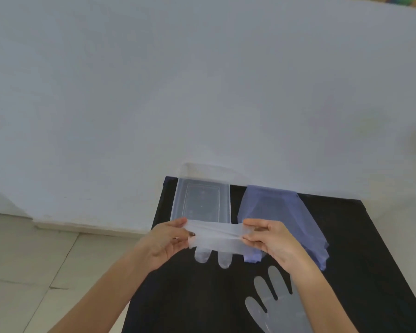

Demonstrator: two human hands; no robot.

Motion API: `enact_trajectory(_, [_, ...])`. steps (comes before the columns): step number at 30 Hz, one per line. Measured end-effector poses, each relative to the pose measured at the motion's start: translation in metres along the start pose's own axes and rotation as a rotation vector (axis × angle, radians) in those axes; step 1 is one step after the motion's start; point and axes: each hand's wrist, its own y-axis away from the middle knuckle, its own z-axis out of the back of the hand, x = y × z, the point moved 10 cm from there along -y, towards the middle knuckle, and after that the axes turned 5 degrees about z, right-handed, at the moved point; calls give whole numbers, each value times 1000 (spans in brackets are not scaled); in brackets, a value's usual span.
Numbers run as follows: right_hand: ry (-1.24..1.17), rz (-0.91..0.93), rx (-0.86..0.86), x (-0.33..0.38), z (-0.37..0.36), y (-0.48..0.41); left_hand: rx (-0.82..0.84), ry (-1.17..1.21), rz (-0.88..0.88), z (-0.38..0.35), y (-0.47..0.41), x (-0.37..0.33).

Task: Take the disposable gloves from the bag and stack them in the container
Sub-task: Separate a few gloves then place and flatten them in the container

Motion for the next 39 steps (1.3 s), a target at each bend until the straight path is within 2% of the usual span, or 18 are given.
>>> enact_trajectory(6, [-74, 52, 51, 44, -13, -44, -12, -36, -7, -8, -30, -54])
enact_trajectory(11, [-75, 77, 26, 75, -20, -88, -18, -33, -34, -13, -63, -100])
enact_trajectory(17, [-33, 231, -25, 117, -27, -122, 26, -180, -173, -25, -88, -160])
enact_trajectory(21, [80, 351, -85, 127, -26, -129, 36, -329, -282, -26, -92, -184])
enact_trajectory(26, [158, 292, -138, 95, -29, -136, 23, -612, -262, -19, -103, -168])
enact_trajectory(29, [238, 217, -144, 75, -36, -138, -32, -699, -211, -7, -117, -154])
enact_trajectory(34, [320, 146, -129, 52, -46, -142, -29, -826, -162, -3, -134, -130])
enact_trajectory(39, [417, 151, -108, 45, -56, -140, -49, -935, -270, -11, -143, -121])
